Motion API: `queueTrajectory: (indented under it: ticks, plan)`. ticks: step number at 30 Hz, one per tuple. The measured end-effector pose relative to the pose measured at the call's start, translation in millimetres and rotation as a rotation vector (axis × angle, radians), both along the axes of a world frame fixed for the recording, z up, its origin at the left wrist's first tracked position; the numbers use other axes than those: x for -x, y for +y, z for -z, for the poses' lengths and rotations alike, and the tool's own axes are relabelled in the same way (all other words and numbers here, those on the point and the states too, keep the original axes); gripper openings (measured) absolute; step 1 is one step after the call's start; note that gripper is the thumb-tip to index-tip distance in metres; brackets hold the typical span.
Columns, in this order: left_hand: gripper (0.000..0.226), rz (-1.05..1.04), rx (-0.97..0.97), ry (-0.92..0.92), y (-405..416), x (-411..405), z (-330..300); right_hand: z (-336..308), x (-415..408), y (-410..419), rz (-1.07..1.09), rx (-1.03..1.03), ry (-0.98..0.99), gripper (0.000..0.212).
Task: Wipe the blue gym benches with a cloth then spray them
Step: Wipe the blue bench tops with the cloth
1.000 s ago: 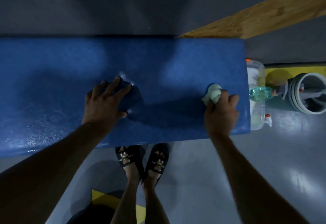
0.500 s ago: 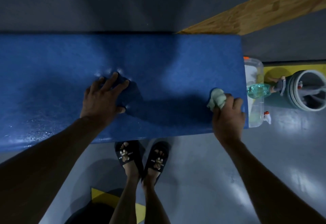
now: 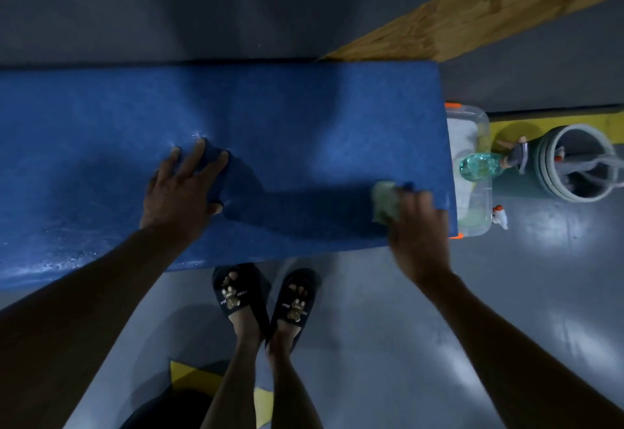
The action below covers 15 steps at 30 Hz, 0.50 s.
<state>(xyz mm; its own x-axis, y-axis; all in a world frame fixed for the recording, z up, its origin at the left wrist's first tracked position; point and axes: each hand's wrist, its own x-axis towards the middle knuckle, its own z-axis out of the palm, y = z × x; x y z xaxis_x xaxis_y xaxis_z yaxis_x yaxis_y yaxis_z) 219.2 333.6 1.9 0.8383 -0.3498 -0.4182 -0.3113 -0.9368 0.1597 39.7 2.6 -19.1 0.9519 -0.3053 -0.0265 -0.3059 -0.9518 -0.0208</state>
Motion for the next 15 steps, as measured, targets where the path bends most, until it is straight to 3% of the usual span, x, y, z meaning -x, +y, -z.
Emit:
queueTrajectory:
  ticks: [3,6,8,10,13,15]
  plan:
    - [0.093,0.009,-0.014,-0.009,-3.7,4.0,1.2,-1.6,-0.4,-3.5,0.417,-0.048,-0.037,0.037]
    - [0.093,0.004,-0.025,-0.007,-5.2,6.2,1.0,1.2,-14.4,60.2,0.583,-0.234,-0.185,0.039]
    - [0.093,0.012,-0.035,-0.003,-6.6,6.3,-0.3,-1.1,-15.8,111.5,0.425,-0.315,-0.158,0.047]
    - [0.092,0.023,-0.033,0.003,-4.6,5.5,-3.2,-5.5,-10.7,145.1,0.132,-0.328,-0.067,0.042]
    - [0.091,0.032,0.001,0.032,-0.3,-0.1,-7.5,-3.6,-10.8,118.7,-0.219,-0.277,-0.029,0.042]
    - [0.092,0.055,0.004,0.036,2.8,-5.0,-9.6,2.2,-8.3,79.8,-0.231,-0.212,-0.012,0.047]
